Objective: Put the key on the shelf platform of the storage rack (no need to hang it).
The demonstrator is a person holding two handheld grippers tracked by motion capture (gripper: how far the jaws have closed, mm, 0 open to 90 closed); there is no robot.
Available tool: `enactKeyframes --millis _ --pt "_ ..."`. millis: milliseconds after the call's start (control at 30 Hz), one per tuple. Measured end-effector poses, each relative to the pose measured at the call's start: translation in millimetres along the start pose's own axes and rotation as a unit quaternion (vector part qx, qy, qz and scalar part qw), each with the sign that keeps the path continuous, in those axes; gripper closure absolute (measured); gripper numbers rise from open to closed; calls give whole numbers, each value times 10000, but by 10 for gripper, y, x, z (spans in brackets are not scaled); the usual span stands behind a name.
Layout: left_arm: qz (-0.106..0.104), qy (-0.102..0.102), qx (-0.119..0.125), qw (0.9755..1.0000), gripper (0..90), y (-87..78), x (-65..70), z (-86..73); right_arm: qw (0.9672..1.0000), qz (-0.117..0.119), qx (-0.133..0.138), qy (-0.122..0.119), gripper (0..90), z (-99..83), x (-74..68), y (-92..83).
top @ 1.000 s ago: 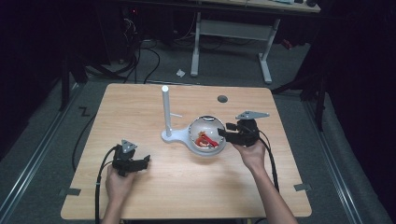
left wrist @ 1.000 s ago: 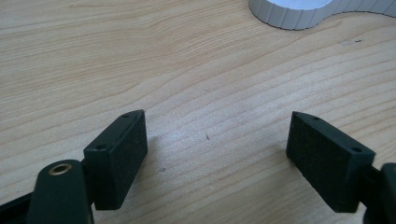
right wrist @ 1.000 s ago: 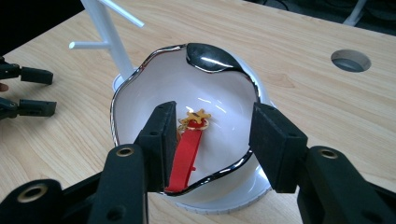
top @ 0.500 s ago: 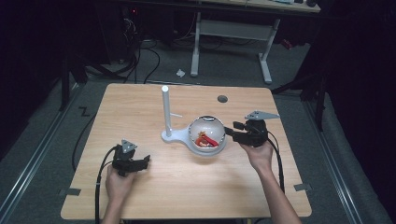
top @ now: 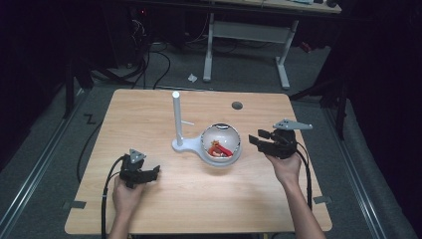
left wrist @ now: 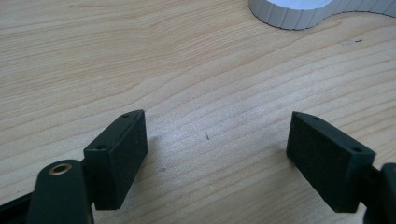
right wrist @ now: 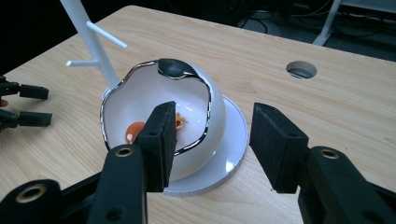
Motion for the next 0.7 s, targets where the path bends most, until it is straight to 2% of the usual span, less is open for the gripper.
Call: enactKeyframes --millis 333,700 --pt "-2 -1 -5 10000 209 0 0 -1 9998 -75 -13 174 512 -120 126 -76" --pt "-1 -1 -7 10000 209 0 1 -1 9990 -210 112 386 513 -253 304 -244"
Point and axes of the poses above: each handheld gripper's, and its own axes: y roughly forward along the jaws, z roughly out of its top, x roughly to its right, the point moved 10 cm from there along y, roughly forward along the jaws, and after that the axes turned 12 degrees about -z, right-handed, at the moved point
